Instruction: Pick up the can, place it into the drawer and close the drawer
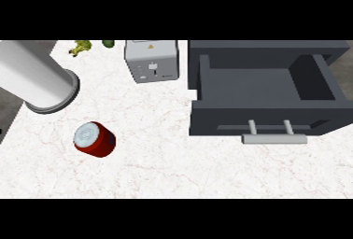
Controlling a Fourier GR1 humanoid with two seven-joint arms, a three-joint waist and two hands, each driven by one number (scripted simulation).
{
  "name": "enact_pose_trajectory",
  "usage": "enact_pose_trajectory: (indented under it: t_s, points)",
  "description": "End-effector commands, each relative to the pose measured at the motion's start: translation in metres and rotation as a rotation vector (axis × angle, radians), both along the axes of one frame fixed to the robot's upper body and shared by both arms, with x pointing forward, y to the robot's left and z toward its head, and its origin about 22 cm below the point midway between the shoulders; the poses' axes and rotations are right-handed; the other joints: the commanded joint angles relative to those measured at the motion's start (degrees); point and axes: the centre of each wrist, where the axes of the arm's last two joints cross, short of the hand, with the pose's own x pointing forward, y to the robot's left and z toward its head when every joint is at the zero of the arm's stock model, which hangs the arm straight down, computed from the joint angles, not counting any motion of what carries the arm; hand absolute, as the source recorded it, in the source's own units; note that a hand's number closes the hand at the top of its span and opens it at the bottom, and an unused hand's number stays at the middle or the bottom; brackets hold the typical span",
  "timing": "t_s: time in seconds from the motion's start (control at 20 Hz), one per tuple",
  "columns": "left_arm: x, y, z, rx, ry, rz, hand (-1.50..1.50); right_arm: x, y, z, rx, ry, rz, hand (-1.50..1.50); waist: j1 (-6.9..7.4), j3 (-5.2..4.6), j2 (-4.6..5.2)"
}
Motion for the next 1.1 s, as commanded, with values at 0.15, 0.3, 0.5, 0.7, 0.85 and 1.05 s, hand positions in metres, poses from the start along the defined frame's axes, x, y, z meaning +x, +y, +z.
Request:
enact_pose_trajectory:
  t_s: [0.15,0.3,0.5,0.7,0.85,1.05]
  points:
    - [0.003,0.015,-0.007,-0.175,0.056,0.029,-1.5,-0.018,-0.021,0.003,0.009,0.005,-0.01,-1.5,-0.22,-0.02,0.02]
    - [0.004,0.003,0.018,-0.189,0.097,-0.006,-1.5,-0.031,-0.034,0.0,0.002,-0.008,0.001,-1.5,-0.43,0.03,0.0]
    - [0.028,0.002,-0.009,-0.224,0.115,-0.024,-1.5,-0.01,-0.038,-0.003,0.009,-0.004,0.001,-1.5,-0.19,-0.01,0.11]
    - [0.023,0.003,-0.034,-0.256,0.148,-0.011,-1.5,-0.036,-0.04,0.009,0.018,-0.022,0.001,-1.5,-0.27,-0.04,0.04]
    - [0.06,-0.007,-0.028,-0.232,0.122,0.004,-1.5,-0.04,-0.042,0.01,0.001,-0.015,0.002,-1.5,-0.54,-0.02,0.12]
    - [0.085,-0.019,-0.051,-0.246,0.178,0.016,-1.5,-0.04,-0.063,0.013,0.005,0.009,0.026,-1.5,-0.72,-0.03,0.17]
